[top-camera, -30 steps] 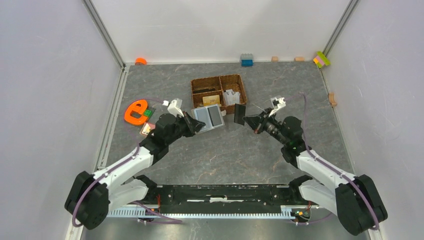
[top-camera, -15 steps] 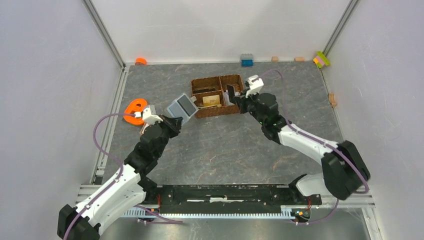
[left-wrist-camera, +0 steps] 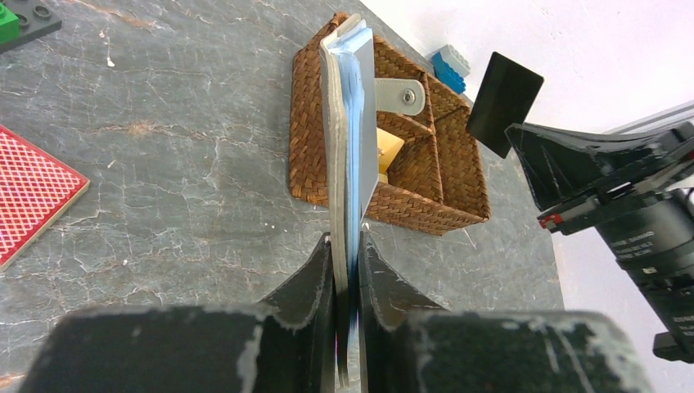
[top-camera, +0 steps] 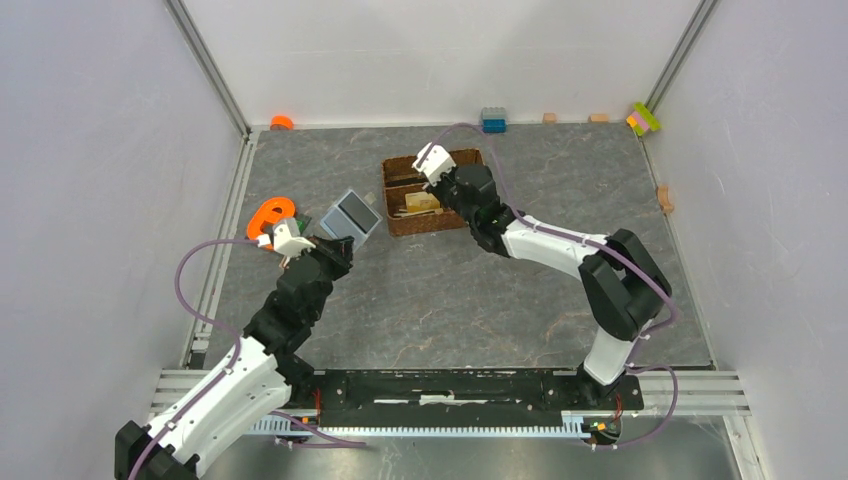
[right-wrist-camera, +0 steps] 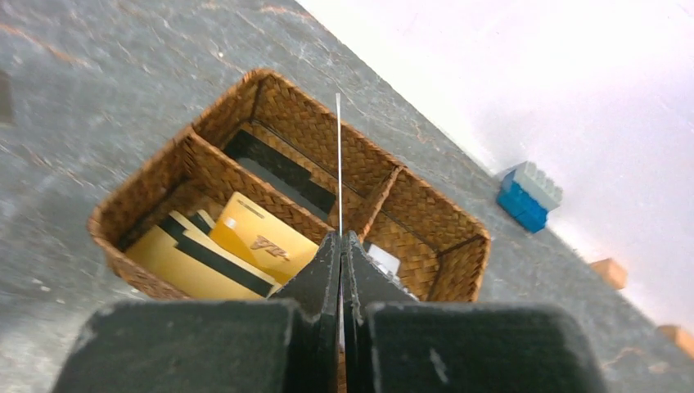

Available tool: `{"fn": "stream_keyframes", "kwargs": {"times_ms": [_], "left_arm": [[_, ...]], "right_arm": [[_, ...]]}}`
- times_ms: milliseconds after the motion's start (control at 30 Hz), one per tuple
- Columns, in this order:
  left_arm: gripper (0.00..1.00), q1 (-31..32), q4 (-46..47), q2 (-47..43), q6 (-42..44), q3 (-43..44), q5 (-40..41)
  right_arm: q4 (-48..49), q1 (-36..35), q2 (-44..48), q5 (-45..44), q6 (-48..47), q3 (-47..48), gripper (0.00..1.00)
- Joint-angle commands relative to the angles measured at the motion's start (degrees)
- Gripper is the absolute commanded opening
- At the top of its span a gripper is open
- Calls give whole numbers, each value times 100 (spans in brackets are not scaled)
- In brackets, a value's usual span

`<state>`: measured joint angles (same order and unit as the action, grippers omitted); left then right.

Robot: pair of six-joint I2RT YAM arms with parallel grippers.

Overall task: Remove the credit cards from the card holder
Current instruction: Place the credit card in the storage box.

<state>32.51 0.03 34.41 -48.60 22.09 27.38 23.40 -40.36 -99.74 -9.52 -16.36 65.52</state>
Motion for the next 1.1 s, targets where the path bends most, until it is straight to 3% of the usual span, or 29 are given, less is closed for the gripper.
{"fn": "stream_keyframes", "kwargs": {"times_ms": [0,67,200,433,933,1067], "left_arm": [[2,11,201,41,-167,24,304],[2,14,204,61,-152,33,288],[2,12,216,85,-84,50,277],[2,10,190,17,-103,24,328],[2,10,219,278,-229,58,119],[2,10,140,223,-229,76,219]], "right_arm": [[749,-23,-285,-74,-1445,164,0],[932,-25,-437,-234,-1591,255,0],[218,-32,-804,308,-2060,886,3],[7,-60,-1471,400,-2467,1560,2],[-169,-60,-2359,335,-3504,2236,0],[-58,-60,-2486,277,-3622,2302,4]]}}
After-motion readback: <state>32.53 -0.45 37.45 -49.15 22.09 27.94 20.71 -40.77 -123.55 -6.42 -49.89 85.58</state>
